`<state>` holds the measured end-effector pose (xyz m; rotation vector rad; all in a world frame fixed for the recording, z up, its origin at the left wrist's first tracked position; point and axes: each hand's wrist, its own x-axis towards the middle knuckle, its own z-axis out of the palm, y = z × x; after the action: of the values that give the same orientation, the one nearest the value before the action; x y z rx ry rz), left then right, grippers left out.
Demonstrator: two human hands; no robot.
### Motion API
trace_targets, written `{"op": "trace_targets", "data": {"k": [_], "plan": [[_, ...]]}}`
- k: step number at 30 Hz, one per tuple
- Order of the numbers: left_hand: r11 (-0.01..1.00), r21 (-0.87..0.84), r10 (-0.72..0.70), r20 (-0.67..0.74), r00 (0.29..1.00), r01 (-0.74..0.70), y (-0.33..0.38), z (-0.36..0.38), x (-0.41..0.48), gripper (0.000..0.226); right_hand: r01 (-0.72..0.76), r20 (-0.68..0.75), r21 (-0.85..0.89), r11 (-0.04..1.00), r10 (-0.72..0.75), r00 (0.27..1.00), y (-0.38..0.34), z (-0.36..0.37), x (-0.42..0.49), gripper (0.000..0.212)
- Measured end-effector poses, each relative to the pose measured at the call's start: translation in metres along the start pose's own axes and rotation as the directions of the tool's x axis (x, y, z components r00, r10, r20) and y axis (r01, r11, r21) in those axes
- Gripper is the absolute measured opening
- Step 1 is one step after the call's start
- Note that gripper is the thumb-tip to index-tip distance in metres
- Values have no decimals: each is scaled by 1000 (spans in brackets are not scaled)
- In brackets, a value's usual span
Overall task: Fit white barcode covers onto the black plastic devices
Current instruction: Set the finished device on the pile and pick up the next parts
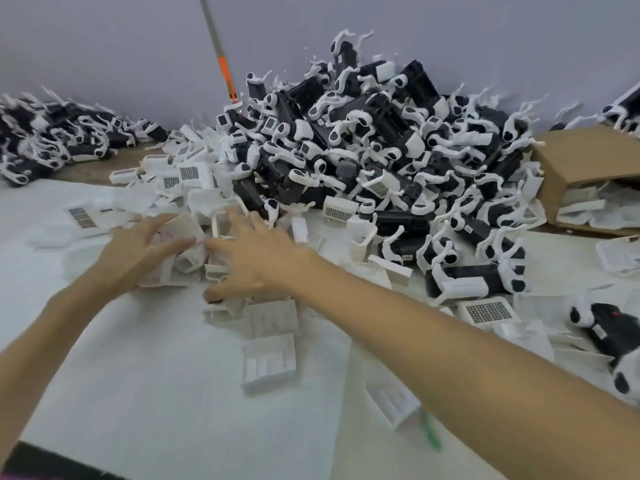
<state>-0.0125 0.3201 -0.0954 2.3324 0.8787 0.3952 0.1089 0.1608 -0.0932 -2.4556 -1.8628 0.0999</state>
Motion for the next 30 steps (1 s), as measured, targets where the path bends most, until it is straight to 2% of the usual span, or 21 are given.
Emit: {"op": "trace_targets", "data": {"k": [3,5,9,14,17,19,21,23,24,26,28,30], "plan": [[991,-10,133,42,990,-133,22,19,-44,90,46,-12,-59,997,-46,999,17,-7,-46,81],[985,3,172,47,984,-172,38,44,-73,88,46,-39,-93,995,-50,998,31,-7,-79,76],[985,55,170,-134,976,-164,82,109,-127,83,28,-48,-98,995,-33,998,62,0,-141,65],[969,-29,235,-195,952,-245,137,157,-151,62,-115,-92,-163,980,101,991,87,-31,-206,49],[940,-145,285,-169,944,-309,155,160,-156,63,-200,-270,32,979,201,942,67,-37,-258,57],[928,-174,314,-114,943,-330,154,150,-156,65,-162,-386,149,976,208,899,30,-18,-302,63],[927,-159,340,-31,940,-341,150,133,-159,71,-133,-475,51,990,142,869,-9,16,-332,60],[930,-119,356,51,933,-348,144,117,-168,78,-149,-525,-145,978,52,849,-30,46,-344,38],[929,-61,368,84,926,-364,141,111,-176,82,-188,-534,-173,967,69,843,-34,54,-346,33],[896,104,425,72,902,-431,133,101,-195,83,-282,-535,-124,951,176,826,-31,59,-347,47],[822,181,548,7,837,-540,123,97,-216,87,-339,-482,-87,937,258,837,-24,59,-349,82],[736,204,643,84,761,-645,114,103,-229,94,-346,-407,-68,936,291,866,-13,60,-346,107]]}}
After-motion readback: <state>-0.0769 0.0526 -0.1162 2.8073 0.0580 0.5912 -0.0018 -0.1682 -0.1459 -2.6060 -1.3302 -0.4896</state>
